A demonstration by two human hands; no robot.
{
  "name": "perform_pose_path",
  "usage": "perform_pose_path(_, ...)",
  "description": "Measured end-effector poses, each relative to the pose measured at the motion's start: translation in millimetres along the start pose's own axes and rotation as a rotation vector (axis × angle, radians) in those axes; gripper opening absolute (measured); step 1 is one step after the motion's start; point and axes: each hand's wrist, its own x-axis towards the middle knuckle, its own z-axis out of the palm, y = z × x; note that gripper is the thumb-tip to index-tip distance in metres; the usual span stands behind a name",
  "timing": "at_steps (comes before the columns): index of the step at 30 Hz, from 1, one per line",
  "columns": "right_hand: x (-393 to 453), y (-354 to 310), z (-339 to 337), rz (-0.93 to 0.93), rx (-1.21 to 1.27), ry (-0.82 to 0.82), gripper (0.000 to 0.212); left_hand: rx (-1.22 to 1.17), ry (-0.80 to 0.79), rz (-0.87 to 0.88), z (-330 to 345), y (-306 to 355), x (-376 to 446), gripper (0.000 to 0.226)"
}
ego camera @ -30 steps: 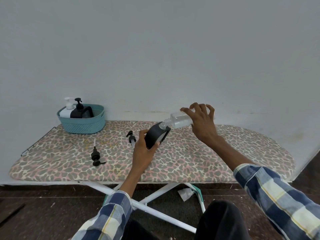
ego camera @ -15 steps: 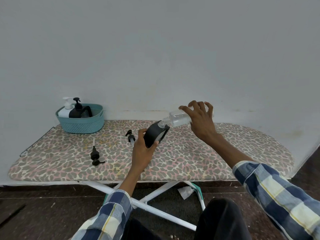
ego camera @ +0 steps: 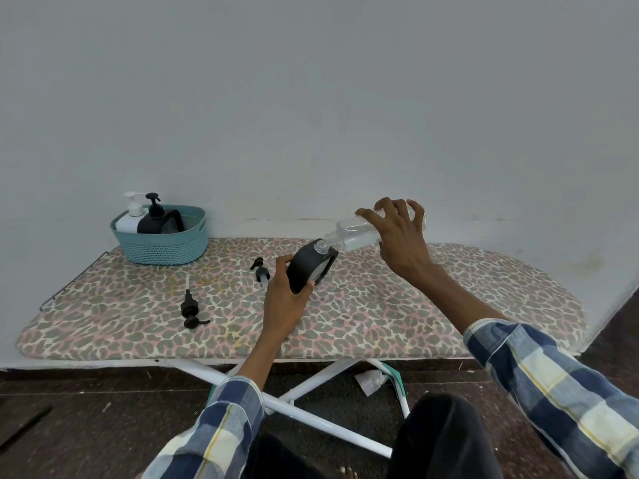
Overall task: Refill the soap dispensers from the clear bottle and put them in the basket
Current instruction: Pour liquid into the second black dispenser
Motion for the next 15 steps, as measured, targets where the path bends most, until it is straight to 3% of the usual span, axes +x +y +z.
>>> perform_pose_path(15,0.9,0.0,-1.8,-0.012,-0.024,0.01,0.096,0.018,-0.005,-0.036,-0.7,4.0,-0.8,0.062)
